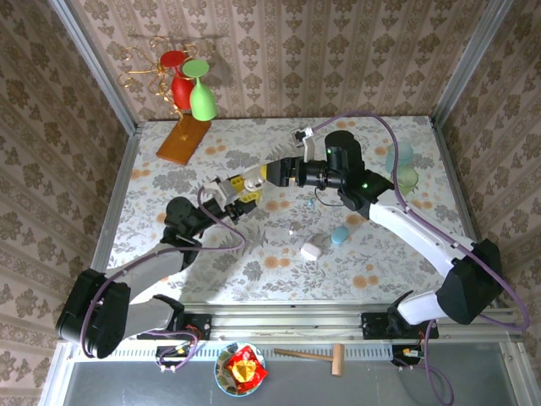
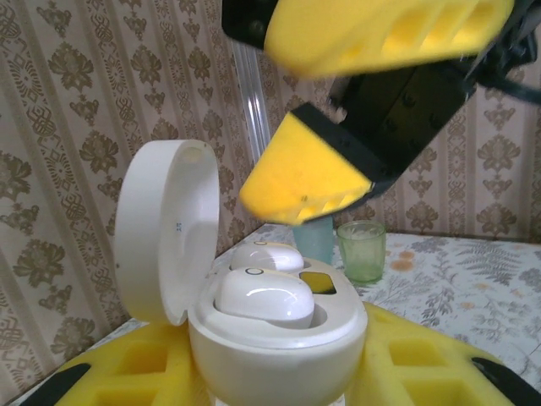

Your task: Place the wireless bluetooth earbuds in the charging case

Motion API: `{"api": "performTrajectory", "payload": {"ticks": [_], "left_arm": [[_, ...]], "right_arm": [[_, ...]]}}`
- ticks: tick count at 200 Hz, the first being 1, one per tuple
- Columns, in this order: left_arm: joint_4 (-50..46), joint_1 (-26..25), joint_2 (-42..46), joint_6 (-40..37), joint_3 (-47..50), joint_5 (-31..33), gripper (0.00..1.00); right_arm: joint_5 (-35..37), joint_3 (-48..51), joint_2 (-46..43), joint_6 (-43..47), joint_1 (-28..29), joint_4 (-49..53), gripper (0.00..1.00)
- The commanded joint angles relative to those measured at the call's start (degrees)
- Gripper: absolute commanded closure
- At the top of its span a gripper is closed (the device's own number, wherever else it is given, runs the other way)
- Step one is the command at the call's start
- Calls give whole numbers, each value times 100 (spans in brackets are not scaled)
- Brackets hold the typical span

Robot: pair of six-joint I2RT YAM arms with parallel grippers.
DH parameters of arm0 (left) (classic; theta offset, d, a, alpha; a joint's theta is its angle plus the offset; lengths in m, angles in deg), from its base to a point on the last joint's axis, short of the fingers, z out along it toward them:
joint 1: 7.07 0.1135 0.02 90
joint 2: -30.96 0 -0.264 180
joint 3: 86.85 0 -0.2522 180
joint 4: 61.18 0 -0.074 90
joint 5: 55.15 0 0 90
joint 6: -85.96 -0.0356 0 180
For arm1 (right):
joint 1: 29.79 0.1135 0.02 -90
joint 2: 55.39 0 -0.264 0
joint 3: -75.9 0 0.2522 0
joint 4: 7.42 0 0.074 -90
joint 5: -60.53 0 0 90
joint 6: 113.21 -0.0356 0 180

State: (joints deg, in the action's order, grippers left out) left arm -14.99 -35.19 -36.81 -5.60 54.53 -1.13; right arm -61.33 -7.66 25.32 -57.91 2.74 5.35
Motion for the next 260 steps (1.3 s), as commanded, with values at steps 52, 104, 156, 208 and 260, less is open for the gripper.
{"api": "performTrajectory", "payload": {"ticks": [52, 104, 156, 208, 260], "left_arm": [[292, 17, 114, -382, 25, -302, 79], [755, 12, -41, 48, 27, 289, 79], [1002, -86, -175, 181, -43, 273, 79], [1063, -201, -191, 160, -113, 453, 79], [1084, -229, -309, 119, -118, 540, 79]], "right_arm": [[311, -1026, 733, 2, 64, 1199, 20], [191, -517, 427, 24, 122, 1359, 19], [-547, 261, 170, -1502, 26, -466, 18], [-1296, 788, 804, -3596, 51, -2893, 37], [-1444, 915, 1137, -4418, 95, -3955, 66]]}}
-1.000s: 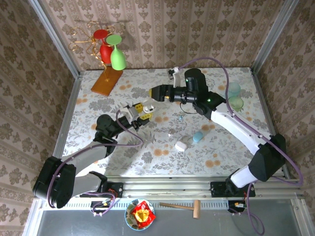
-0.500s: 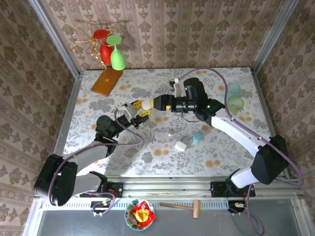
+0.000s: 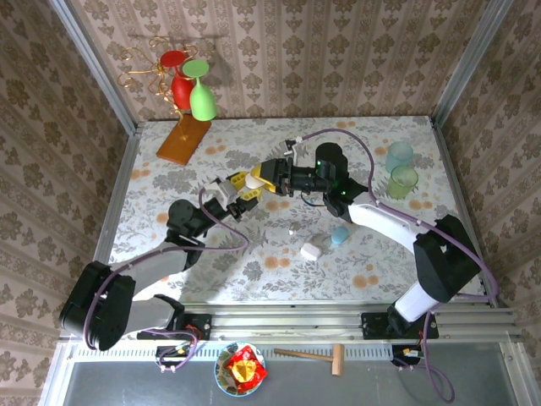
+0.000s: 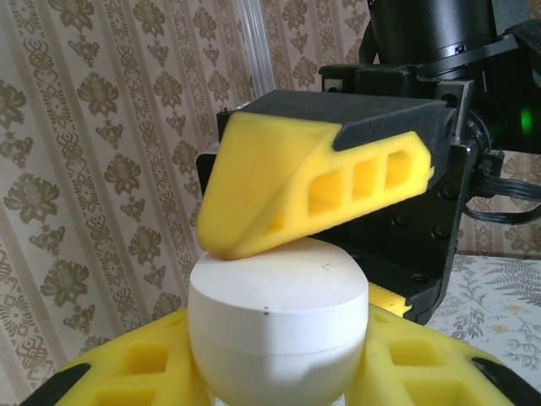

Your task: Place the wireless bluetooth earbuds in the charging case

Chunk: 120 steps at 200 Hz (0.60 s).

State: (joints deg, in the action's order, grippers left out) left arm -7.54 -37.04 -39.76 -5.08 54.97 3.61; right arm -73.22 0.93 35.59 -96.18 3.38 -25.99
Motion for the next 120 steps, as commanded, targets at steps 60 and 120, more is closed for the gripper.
{"api": "performTrajectory", "payload": {"ticks": [60, 120], "left_arm": [[103, -35, 47, -125, -65, 268, 48], [-2058, -76, 598, -1274, 143, 739, 0]], "right_arm": [[92, 153, -98, -83, -143, -392, 87], [2100, 549, -408, 1898, -977, 1771, 85]]}}
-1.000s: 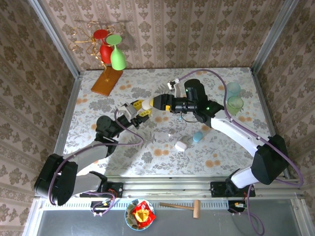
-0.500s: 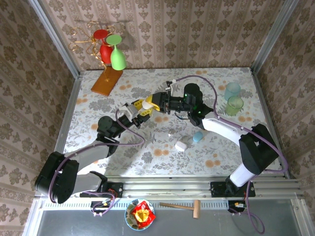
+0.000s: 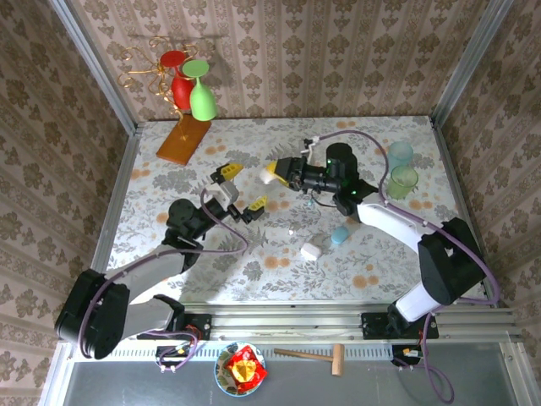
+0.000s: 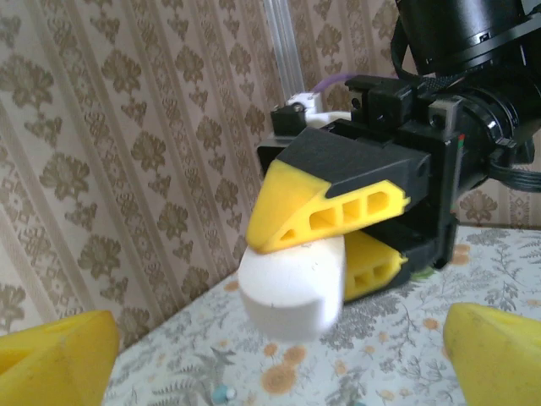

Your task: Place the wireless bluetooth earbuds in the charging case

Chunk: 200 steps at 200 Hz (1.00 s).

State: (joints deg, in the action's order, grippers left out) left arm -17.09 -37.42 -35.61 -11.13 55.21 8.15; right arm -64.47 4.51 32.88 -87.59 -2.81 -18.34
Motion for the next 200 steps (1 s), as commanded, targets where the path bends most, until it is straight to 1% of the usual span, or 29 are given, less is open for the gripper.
{"api": "performTrajectory", "payload": {"ticks": [1, 34, 47, 62, 81, 111, 131, 148, 163, 177, 200], "left_arm": [[-1128, -40, 185, -683, 121, 291, 0], [-1520, -225, 95, -815, 168, 358, 0], [-1556, -325, -2, -870, 152, 342, 0], [-1566, -412, -103, -928, 142, 277, 0], [-1540, -487, -206, -952, 120, 227, 0], [-1522, -533, -252, -962, 114, 211, 0], [-1531, -534, -236, -948, 133, 222, 0], [-1531, -533, -247, -903, 126, 219, 0], [-1522, -533, -274, -852, 102, 225, 0], [-1502, -533, -289, -788, 83, 243, 0], [-1495, -486, -237, -579, 46, 297, 0]], "right_arm": [[1260, 199, -131, 1062, -377, 1017, 85], [2507, 237, 231, 1654, -862, 1507, 86], [2807, 226, 498, 1711, -1056, 1456, 86], [2918, 133, 883, 1670, -1274, 1396, 86], [2814, -64, 1417, 1525, -1519, 1358, 86], [2749, -331, 2062, 1416, -1683, 1263, 86], [2718, -381, 2287, 1319, -1771, 1223, 82], [2770, -373, 2362, 1293, -1823, 1263, 74], [2830, -316, 2346, 1333, -1869, 1301, 64], [2973, -246, 2179, 1523, -1890, 1446, 49], [3378, -83, 1655, 1980, -1915, 1903, 29]]}}
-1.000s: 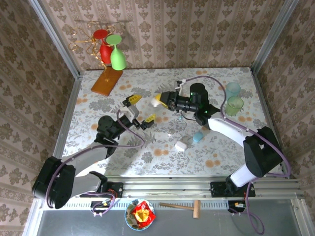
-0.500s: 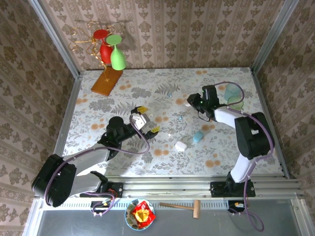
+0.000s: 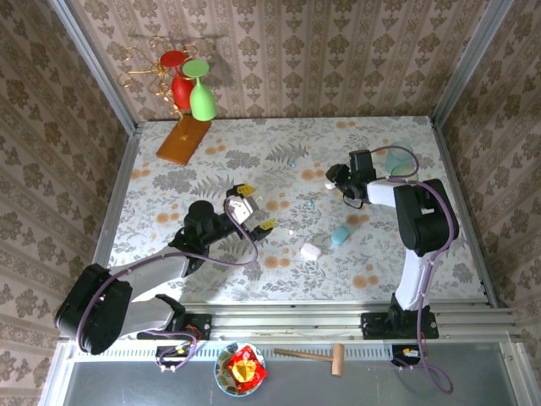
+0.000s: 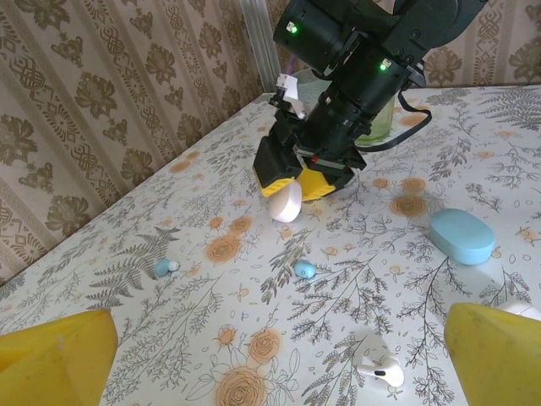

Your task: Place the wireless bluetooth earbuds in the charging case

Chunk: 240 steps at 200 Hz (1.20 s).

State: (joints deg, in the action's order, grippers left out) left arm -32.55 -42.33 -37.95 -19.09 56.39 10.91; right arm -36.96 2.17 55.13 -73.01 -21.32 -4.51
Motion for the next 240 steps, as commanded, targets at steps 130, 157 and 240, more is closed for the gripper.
{"api": "performTrajectory", "payload": {"ticks": [130, 157, 240], "left_arm": [[-572, 872, -9, 2202, -626, 622, 0], [-587, 874, -78, 2201, -652, 604, 0], [-540, 872, -54, 2181, -609, 562, 0]], "right_arm": [[1025, 3076, -4729, 2950, 2560, 1270, 7], [1435, 3312, -4569, 2908, 3280, 1390, 5], [2017, 3215, -3398, 3181, 3748, 1257, 19]]}}
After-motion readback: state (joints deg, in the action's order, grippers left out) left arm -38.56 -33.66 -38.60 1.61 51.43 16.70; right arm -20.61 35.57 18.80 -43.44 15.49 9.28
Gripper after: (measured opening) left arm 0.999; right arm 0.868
